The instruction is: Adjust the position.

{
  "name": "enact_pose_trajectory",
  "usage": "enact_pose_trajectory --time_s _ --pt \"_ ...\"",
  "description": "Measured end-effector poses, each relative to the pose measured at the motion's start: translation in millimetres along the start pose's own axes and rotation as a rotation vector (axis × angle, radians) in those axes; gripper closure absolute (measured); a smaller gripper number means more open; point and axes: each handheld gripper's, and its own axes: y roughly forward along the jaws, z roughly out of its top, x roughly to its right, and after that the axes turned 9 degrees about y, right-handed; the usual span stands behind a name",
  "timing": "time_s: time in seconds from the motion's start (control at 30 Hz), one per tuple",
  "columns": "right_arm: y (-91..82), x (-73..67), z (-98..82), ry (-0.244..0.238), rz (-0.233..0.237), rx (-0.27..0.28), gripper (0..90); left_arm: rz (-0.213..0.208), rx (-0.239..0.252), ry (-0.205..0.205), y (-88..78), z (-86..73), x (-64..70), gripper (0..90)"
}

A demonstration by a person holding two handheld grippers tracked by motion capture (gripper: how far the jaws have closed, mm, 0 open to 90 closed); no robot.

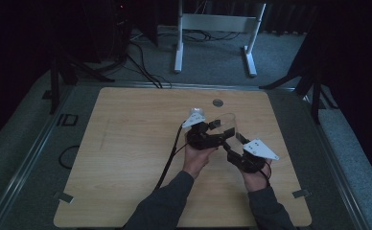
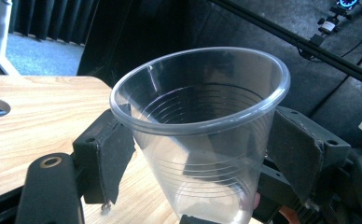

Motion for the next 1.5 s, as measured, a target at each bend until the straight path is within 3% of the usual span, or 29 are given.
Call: enact_pose_trajectory --time_s 0.77,1.07,1.5 --pt "1.2 0.4 -0.1 -0.004 0.016 -0.011 38.4 -0.007 0.012 0.054 -2.9 0.7 6.1 29.2" --pt "3.3 1.3 -0.9 -0.008 0.025 -0.041 33.7 -0.013 0.012 0.077 -4.0 1.1 7.9 29.3" --pt "2.5 4.0 -4.0 -0.006 0.024 -0.071 27.4 0.035 0.004 0.146 -8.7 2.8 8.3 29.8"
